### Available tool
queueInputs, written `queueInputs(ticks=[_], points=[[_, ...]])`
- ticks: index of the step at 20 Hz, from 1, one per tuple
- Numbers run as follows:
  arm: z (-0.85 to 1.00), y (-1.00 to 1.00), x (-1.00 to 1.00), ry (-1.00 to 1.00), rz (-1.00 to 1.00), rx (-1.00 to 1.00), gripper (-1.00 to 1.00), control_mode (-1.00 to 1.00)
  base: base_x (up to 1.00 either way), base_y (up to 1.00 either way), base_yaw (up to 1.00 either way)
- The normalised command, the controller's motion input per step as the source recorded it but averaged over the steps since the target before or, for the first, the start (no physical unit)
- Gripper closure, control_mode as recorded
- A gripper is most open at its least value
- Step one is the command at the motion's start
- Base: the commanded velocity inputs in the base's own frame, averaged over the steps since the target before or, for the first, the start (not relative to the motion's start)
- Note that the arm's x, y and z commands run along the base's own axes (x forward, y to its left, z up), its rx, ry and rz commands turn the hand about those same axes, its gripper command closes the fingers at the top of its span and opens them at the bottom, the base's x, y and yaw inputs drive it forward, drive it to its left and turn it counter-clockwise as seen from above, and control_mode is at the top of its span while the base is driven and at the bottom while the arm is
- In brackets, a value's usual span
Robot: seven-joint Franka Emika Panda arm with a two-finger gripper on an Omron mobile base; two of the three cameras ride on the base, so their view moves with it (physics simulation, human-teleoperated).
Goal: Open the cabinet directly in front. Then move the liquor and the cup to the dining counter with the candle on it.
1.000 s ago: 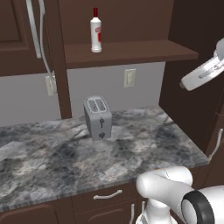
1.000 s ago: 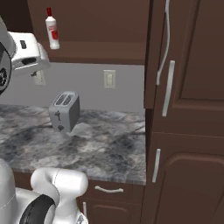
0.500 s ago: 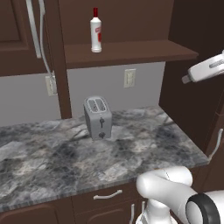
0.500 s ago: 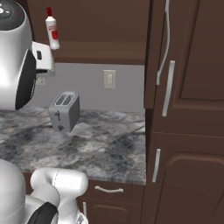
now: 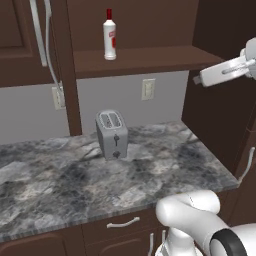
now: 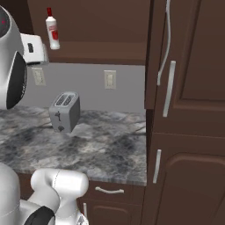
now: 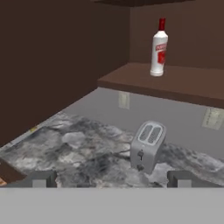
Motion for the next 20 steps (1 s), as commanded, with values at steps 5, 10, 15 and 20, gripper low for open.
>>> queueInputs(ticks=[5,10,15,20], points=[[0.09,0.26,0.54,-0.07,0.00,0.00,-1.00,-1.00,0.00,0.00,0.00],[0.26,0.22,0.63,-0.03,0.00,0.00,-1.00,-1.00,0.00,0.00,0.00],[0.22,0.10,0.69,0.00,0.00,0.00,-1.00,-1.00,0.00,0.00,0.00],[0.00,0.09,0.68,0.00,0.00,0.00,-1.00,-1.00,0.00,0.00,0.00]])
